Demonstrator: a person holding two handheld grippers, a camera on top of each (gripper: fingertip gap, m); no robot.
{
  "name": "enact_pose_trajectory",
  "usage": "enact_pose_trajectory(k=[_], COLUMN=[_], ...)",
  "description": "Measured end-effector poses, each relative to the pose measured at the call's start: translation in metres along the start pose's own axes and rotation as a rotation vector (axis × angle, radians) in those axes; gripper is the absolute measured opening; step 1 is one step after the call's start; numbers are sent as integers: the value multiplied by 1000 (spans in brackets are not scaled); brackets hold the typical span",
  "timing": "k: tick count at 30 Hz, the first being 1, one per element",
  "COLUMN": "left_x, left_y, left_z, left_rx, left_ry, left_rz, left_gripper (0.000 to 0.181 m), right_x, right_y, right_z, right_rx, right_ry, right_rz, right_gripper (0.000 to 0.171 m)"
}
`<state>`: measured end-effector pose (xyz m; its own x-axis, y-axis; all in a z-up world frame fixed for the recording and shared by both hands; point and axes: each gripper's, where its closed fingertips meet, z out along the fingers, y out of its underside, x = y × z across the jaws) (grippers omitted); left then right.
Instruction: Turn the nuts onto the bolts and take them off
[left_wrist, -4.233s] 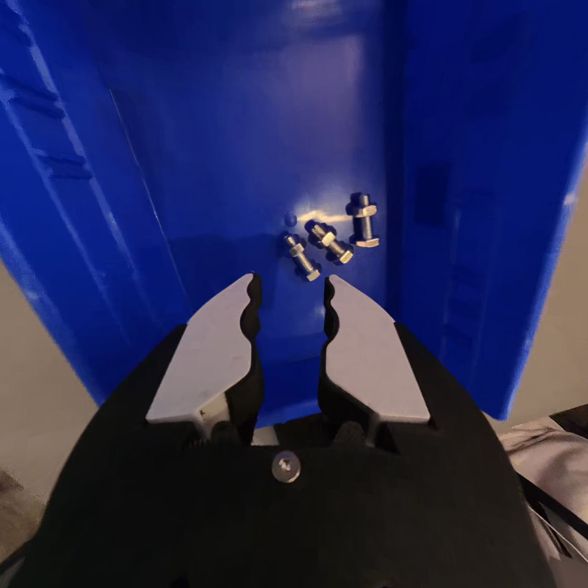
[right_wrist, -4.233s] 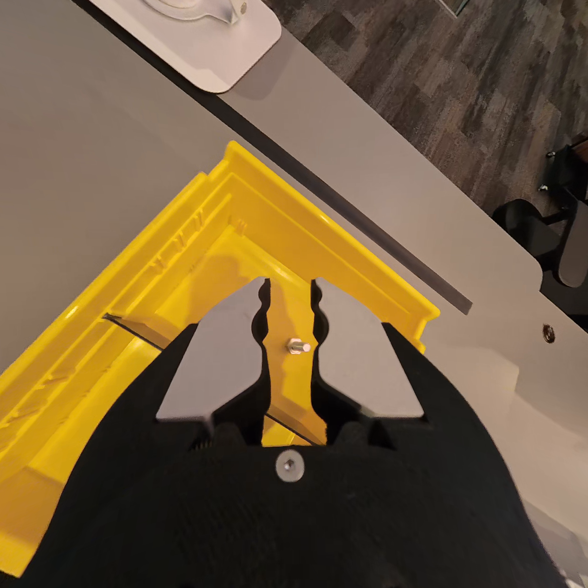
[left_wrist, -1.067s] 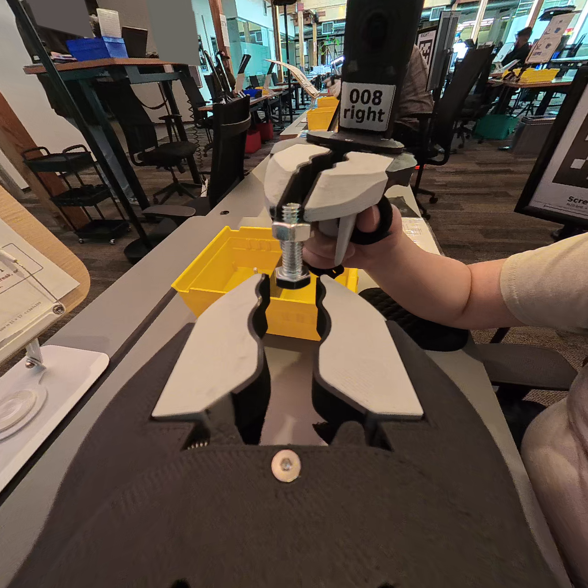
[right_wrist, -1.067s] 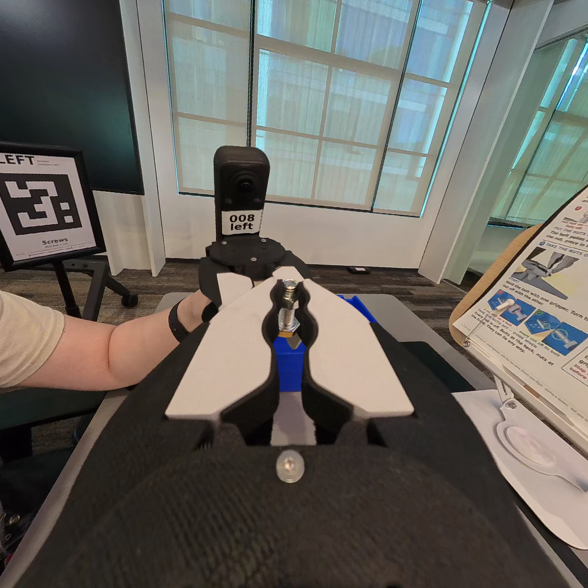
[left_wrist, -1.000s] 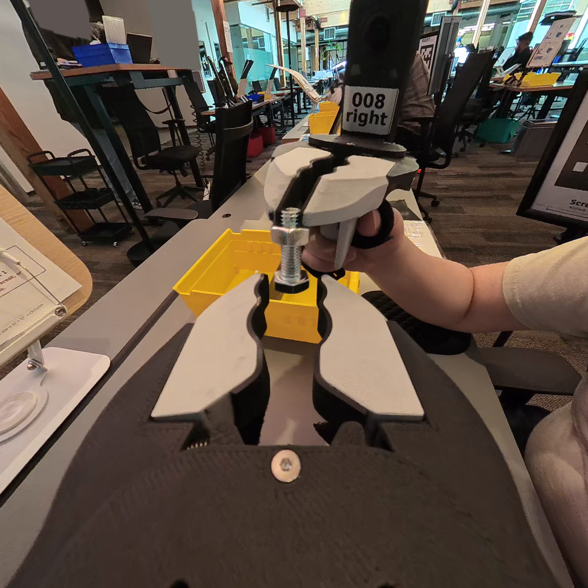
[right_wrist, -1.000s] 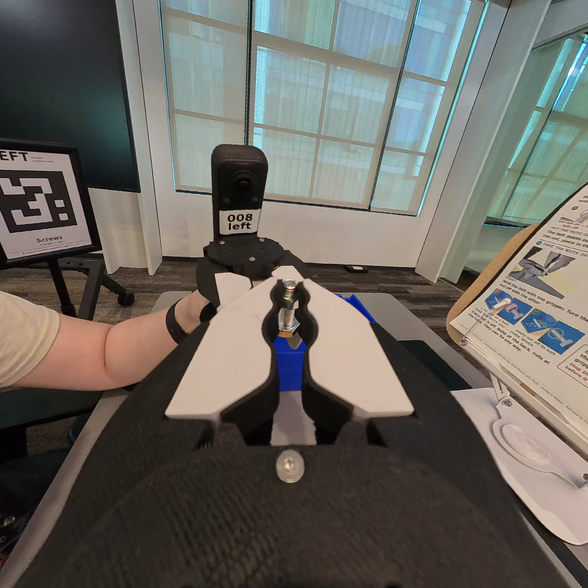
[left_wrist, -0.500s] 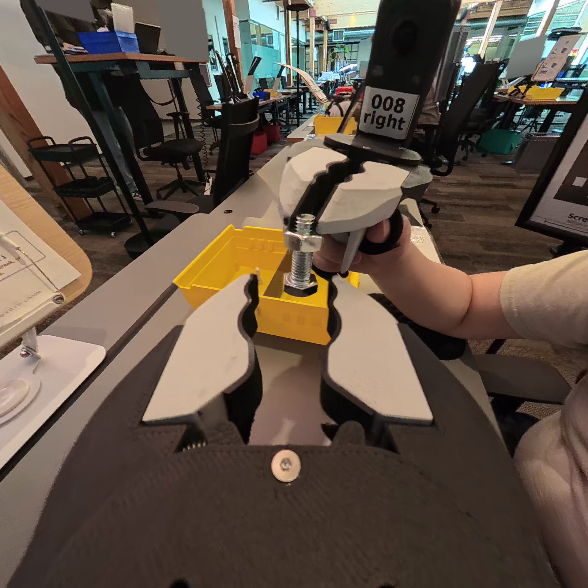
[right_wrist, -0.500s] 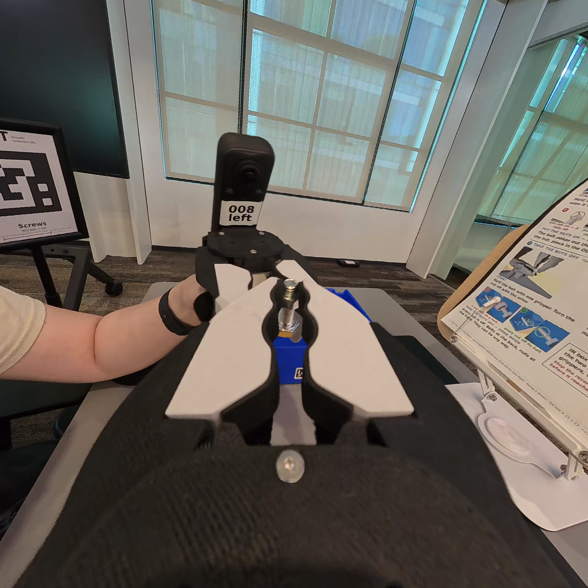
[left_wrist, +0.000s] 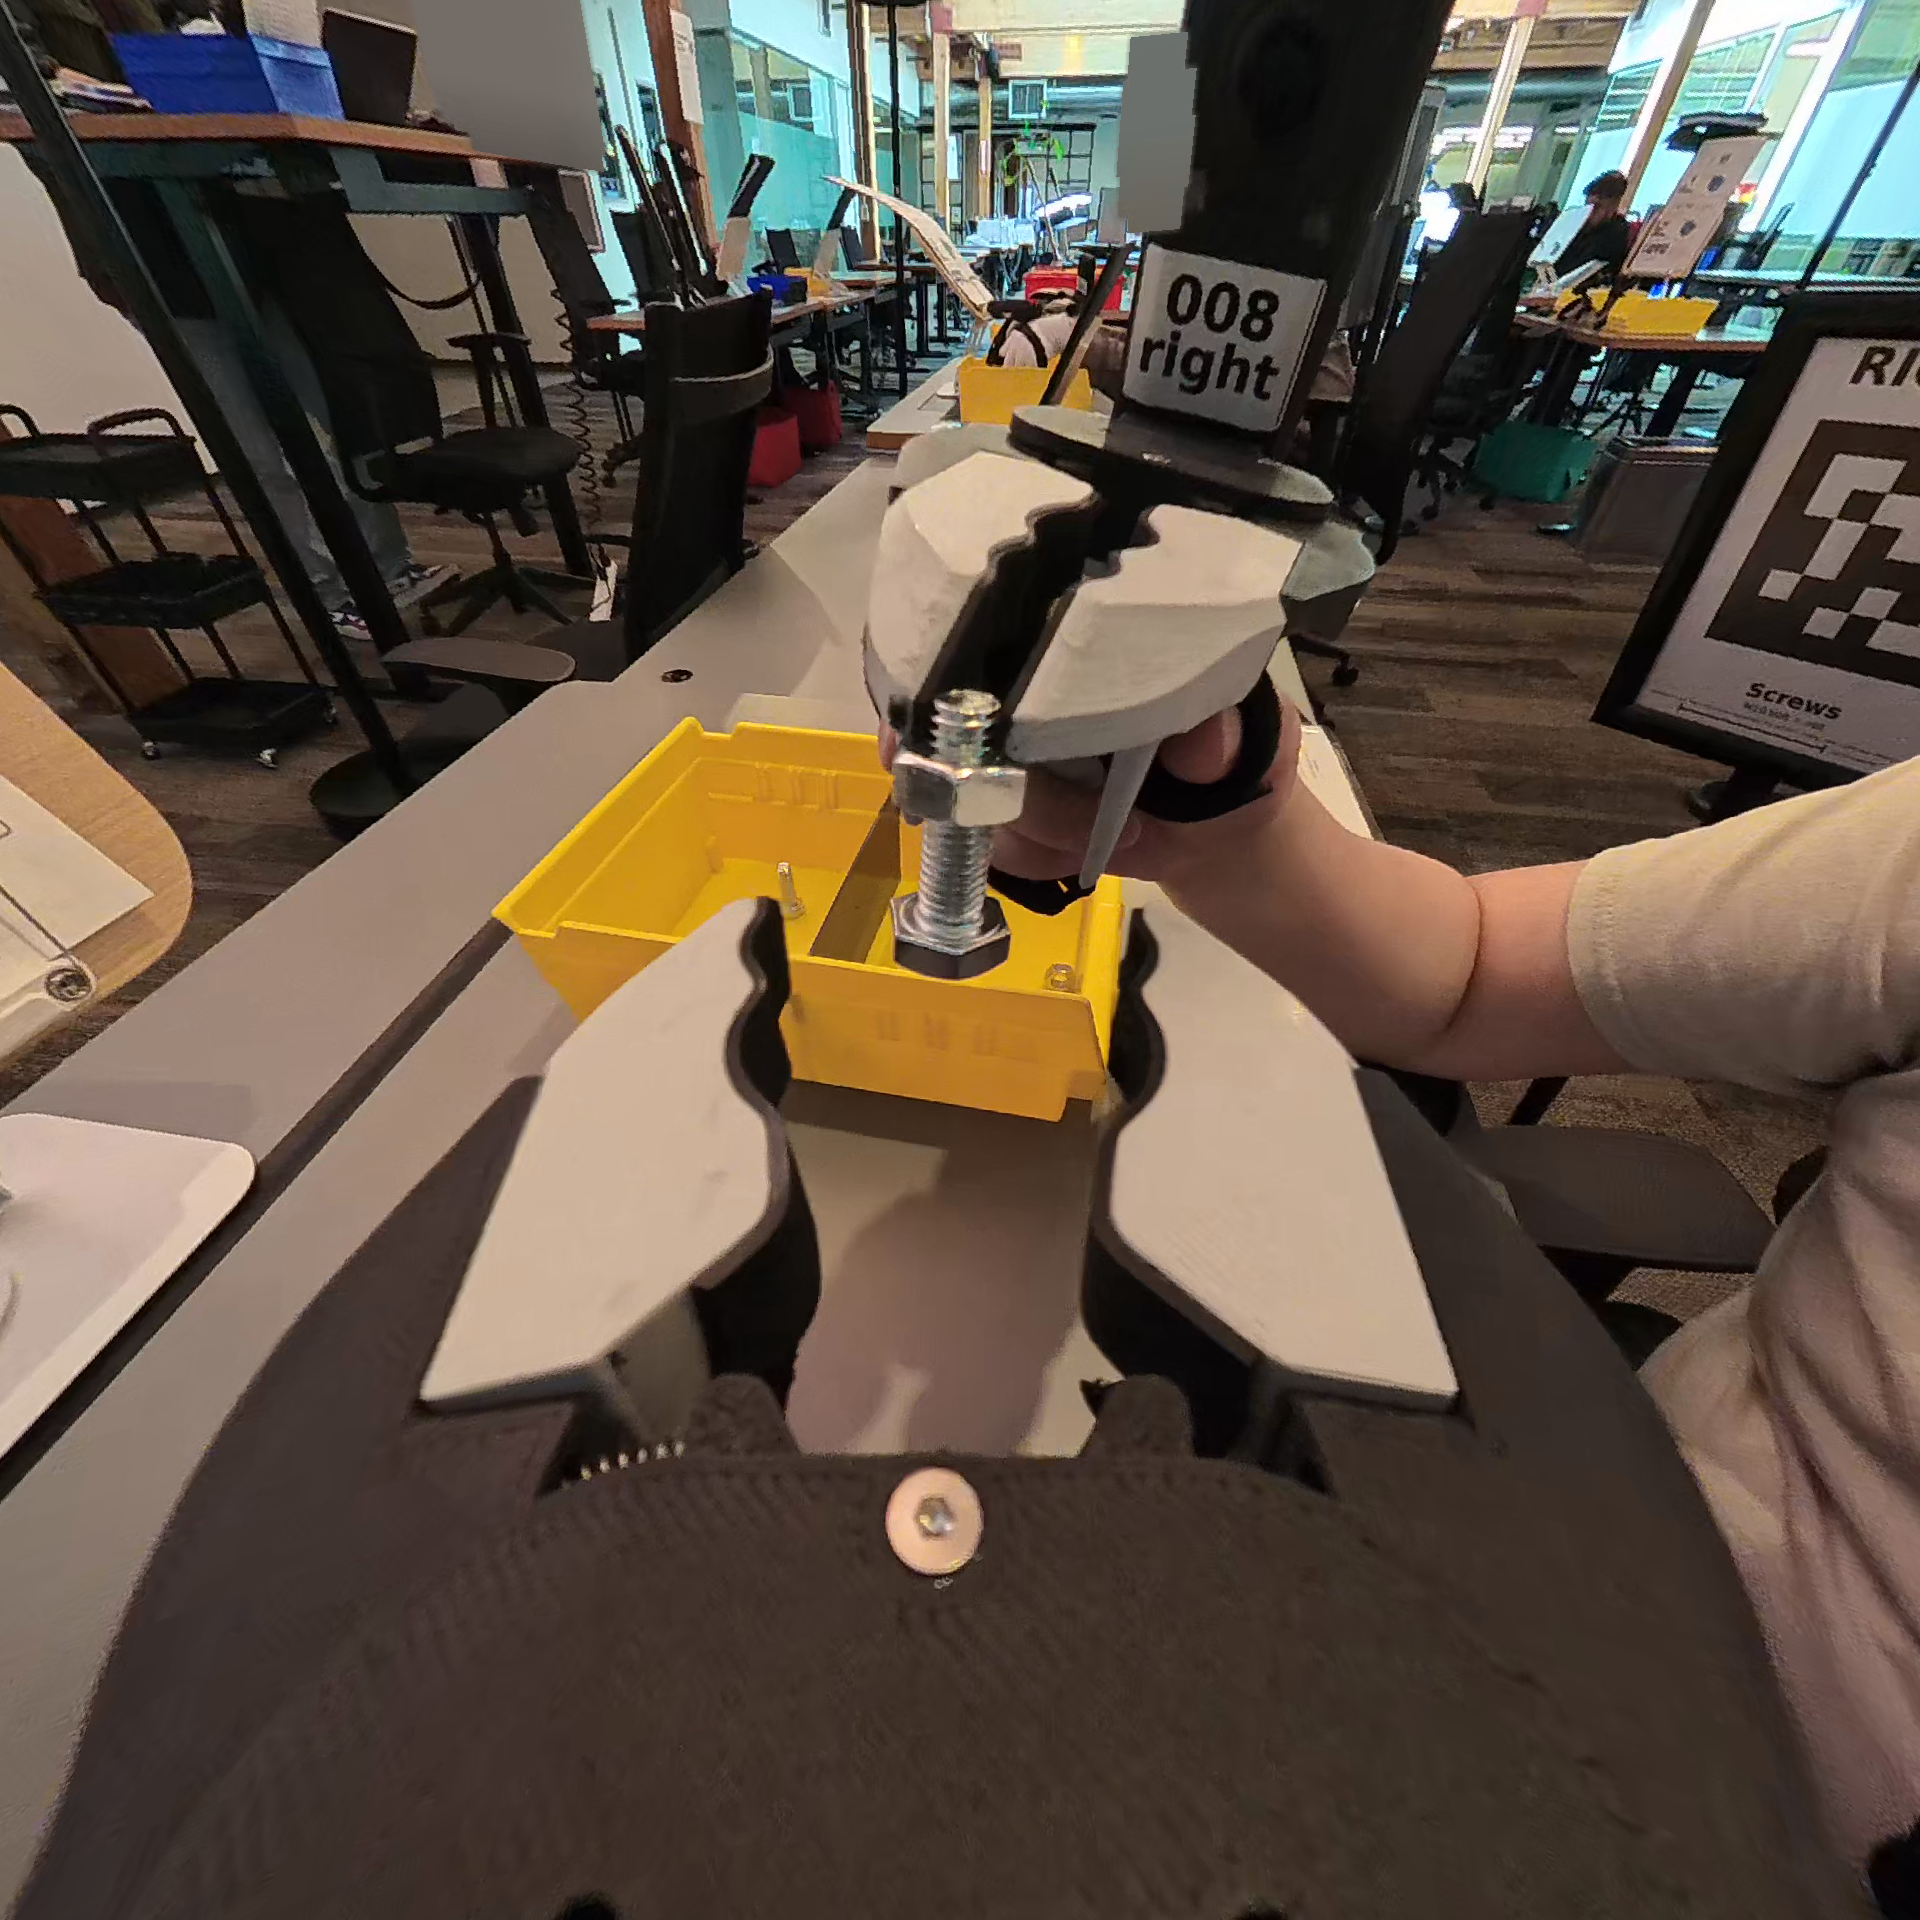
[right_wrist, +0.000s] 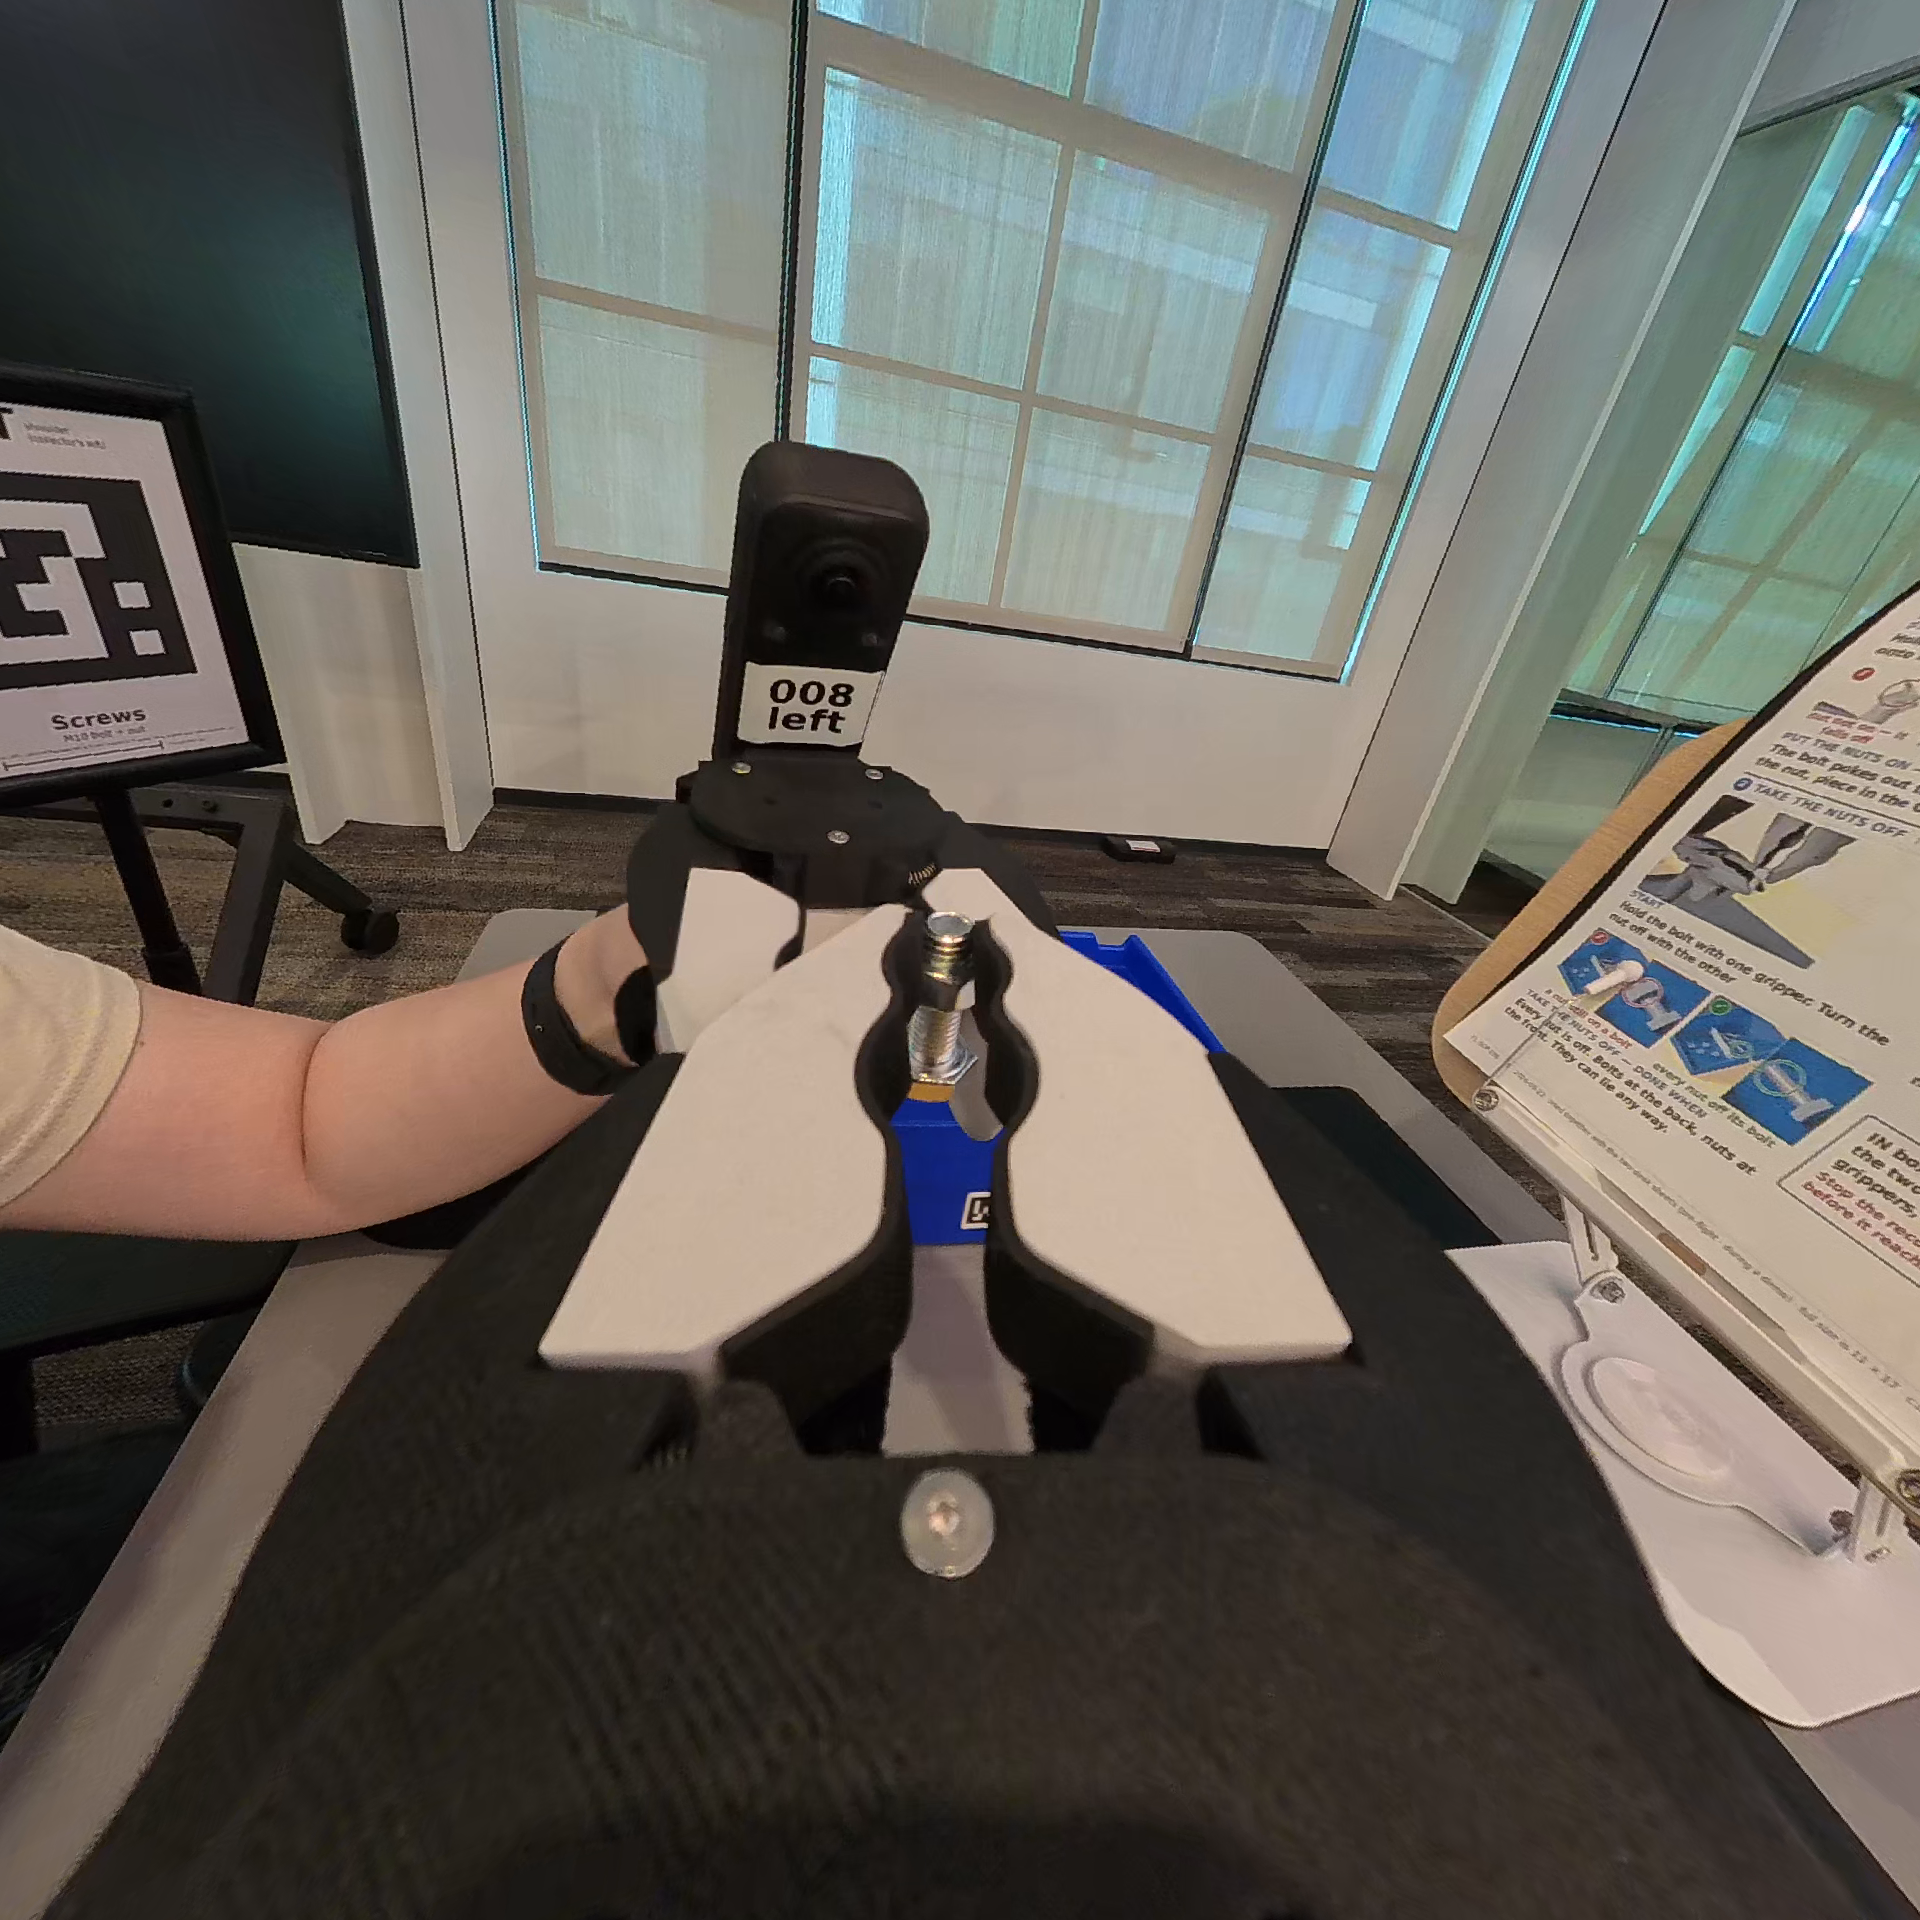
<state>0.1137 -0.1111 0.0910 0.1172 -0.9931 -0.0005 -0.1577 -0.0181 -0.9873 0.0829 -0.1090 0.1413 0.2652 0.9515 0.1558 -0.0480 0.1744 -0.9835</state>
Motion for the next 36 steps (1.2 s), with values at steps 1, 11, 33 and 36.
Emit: enact_pose_trajectory(k=[1, 11, 33, 36], left_x=[0, -2, -5, 0], left_y=[-1, -9, -16, -18], left_z=[0, 1, -3, -3], left_rx=[9, 59, 99, 111], left_ry=[-4, -68, -98, -62], left_rz=[6, 62, 30, 20], left_gripper=[58, 22, 18, 18], right_x=[0, 2, 2, 1], right_y=[0, -5, -12, -7], right_z=[0, -3, -7, -4], right_rx=[-1, 24, 62, 45], right_ry=[5, 24, -4, -16], right_rz=[-6, -32, 30, 46], right_gripper=[10, 10, 29, 29])
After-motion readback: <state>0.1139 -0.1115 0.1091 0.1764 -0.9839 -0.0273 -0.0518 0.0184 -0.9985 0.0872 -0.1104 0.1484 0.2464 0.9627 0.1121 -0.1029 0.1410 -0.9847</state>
